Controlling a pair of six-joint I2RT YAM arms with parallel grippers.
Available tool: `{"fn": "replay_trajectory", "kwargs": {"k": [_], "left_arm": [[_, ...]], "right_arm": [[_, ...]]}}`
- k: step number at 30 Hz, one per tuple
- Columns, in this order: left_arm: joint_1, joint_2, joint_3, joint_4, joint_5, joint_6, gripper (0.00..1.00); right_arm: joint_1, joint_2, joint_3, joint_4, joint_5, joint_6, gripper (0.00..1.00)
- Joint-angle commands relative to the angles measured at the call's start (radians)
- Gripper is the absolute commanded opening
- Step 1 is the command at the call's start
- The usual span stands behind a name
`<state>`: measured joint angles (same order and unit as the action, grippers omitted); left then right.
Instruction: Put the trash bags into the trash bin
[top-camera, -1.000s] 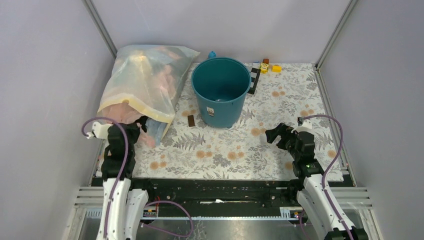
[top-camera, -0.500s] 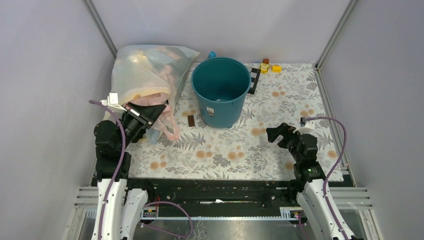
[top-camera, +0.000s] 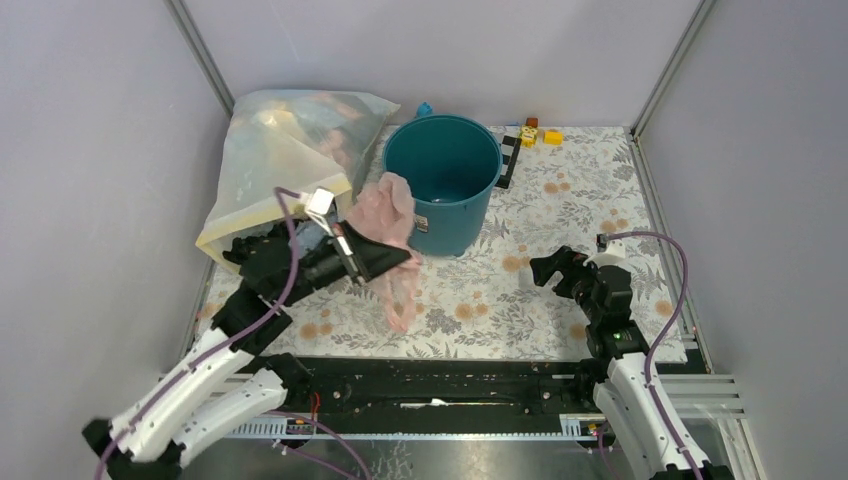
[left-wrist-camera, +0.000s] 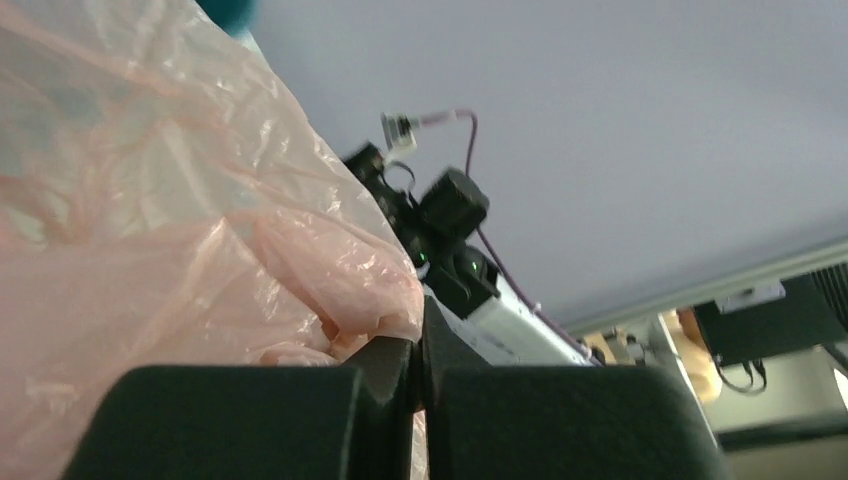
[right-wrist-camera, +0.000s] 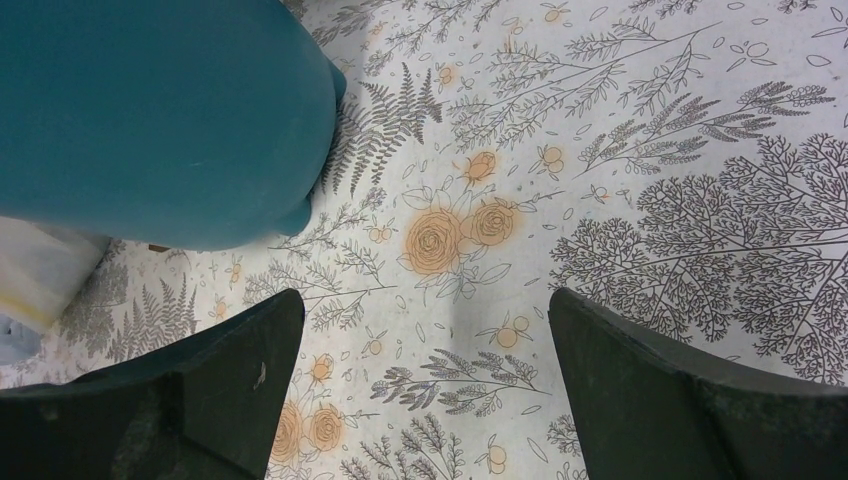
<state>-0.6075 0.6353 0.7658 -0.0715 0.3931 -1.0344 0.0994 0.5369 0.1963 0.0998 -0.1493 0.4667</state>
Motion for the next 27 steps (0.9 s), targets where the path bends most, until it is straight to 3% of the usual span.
{"fn": "replay_trajectory", "kwargs": {"k": [1, 5, 8, 12, 16, 20, 23, 27], "left_arm": [[-0.285, 0.108, 0.07, 0.068, -0.235, 0.104, 0.0], [-0.566, 0.301, 0.181, 0.076, -0.402, 0.234, 0.0], [-0.644, 0.439, 0.302, 0.017, -0.405, 0.303, 0.0], [-0.646, 0.57, 0.392, -0.089, -0.344, 0.384, 0.0], [-0.645, 0.652, 0.406, -0.27, -0.532, 0.466, 0.0], [-0.623, 0.706, 0.322, -0.353, -0.663, 0.503, 0.0], [-0.554, 0.737, 0.22, -0.344, -0.679, 0.481, 0.0], [-0.442, 0.749, 0.101, -0.231, -0.586, 0.5, 0.03]], "right_arm": [[0.006, 0.004, -0.011, 0.051, -0.018, -0.011, 1.0], [0.006, -0.002, -0.012, 0.05, -0.023, -0.011, 1.0], [0.006, -0.01, -0.015, 0.048, -0.029, -0.012, 1.0], [0.006, -0.019, -0.017, 0.046, -0.035, -0.011, 0.99], [0.006, -0.02, -0.017, 0.046, -0.044, -0.01, 1.0], [0.006, -0.011, -0.021, 0.072, -0.1, -0.007, 1.0], [0.006, 0.018, -0.03, 0.126, -0.183, -0.006, 1.0], [0.006, 0.076, -0.032, 0.189, -0.261, 0.004, 0.98]]}}
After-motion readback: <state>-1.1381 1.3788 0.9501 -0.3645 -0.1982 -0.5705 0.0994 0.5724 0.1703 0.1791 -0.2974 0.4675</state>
